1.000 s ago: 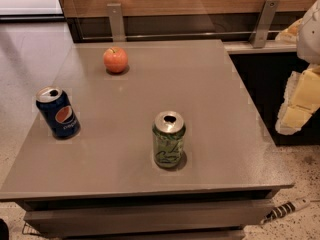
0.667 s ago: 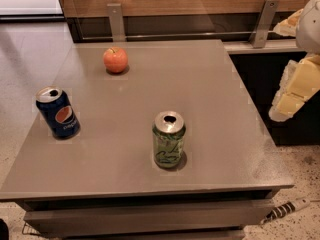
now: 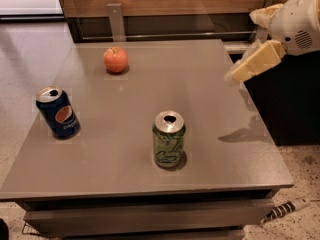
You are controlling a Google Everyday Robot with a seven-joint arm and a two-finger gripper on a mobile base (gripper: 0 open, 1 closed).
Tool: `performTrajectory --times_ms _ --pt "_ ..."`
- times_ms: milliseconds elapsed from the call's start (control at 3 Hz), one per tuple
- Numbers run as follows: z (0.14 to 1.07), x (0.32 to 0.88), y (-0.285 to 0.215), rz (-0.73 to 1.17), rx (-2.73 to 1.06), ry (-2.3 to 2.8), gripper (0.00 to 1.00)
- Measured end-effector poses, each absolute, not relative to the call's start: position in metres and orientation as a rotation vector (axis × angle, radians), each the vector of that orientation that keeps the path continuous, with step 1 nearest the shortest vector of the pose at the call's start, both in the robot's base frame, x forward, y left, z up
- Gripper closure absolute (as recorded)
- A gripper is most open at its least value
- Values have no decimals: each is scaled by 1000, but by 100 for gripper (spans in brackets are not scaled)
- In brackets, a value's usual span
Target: Pick apple
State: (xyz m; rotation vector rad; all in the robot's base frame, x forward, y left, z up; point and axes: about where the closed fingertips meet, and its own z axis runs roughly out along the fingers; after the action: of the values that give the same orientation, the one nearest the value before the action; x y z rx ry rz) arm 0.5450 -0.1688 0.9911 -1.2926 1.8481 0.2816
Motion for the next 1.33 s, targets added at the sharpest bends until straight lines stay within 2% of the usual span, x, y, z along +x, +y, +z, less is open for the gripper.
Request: performTrajectory --times_ms 667,1000,1333 --pt "1030 578 -97 504 -1044 1602 0" --pt "1029 577 -97 504 -1048 1604 0" --pt "1011 588 -72 553 -1067 1593 0"
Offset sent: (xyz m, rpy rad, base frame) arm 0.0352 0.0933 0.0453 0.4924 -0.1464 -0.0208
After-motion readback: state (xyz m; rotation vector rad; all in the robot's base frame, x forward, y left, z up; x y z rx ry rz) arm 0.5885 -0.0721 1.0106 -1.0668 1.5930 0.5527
